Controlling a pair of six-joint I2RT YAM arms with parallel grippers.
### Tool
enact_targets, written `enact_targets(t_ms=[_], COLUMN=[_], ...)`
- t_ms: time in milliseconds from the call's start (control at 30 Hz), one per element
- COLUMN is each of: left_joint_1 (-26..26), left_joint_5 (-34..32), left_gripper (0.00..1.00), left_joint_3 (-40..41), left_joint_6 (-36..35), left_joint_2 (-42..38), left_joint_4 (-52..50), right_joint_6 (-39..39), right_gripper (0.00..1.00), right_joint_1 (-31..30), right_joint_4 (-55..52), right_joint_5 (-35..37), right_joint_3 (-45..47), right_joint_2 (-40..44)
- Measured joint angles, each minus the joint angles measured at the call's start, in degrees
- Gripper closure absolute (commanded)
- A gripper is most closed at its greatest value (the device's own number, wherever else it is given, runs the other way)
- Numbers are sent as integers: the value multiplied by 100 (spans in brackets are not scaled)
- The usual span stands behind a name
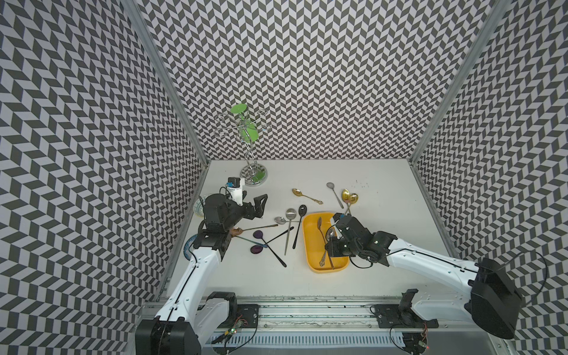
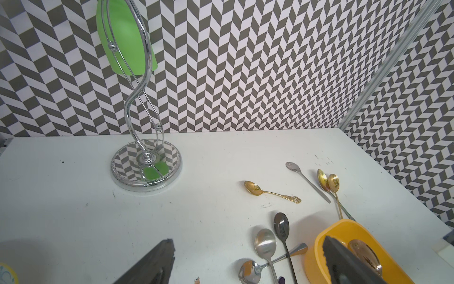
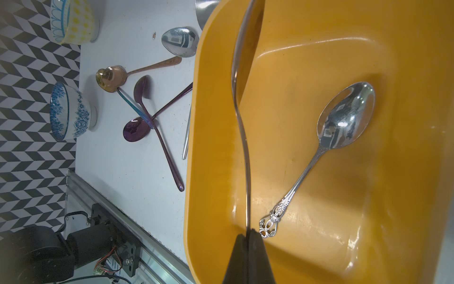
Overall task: Put the spoon into the storage box
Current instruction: Place the spoon in the storage box.
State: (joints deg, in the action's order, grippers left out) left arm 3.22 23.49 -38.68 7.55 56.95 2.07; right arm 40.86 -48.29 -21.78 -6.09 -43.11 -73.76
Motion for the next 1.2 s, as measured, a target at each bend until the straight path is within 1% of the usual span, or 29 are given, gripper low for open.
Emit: enact_targets(t_ms=[267, 533, 600, 733, 800, 1000, 1200], left_joint_1=[0, -2, -9, -26, -39, -79, -140], left_joint_5=[35, 46, 63, 66, 81, 129, 175], left_gripper=[2, 2, 2, 2, 2, 1, 0], left_joint_3=[0, 2, 2, 2, 2, -31, -271], left_joint_6=[92, 111, 111, 114, 131, 264, 348], left_joint_2=[175, 175, 175, 225, 302, 678, 916], left_joint_4=[0, 2, 2, 2, 4, -20, -83], right_joint_6=[302, 466, 474, 527, 533, 566, 538], right_gripper=[100, 99, 95, 76, 70, 63, 58], right_joint_1=[-63, -79, -85, -162, -229, -304, -304], right_joint_4=[369, 688, 774, 800, 802, 807, 673], right_joint_5=[4, 39, 31, 98, 142, 317, 542], right_joint_3=[232, 345, 337, 236, 208, -9, -72], right_joint_2=[-140, -267, -337, -535, -535, -446, 9])
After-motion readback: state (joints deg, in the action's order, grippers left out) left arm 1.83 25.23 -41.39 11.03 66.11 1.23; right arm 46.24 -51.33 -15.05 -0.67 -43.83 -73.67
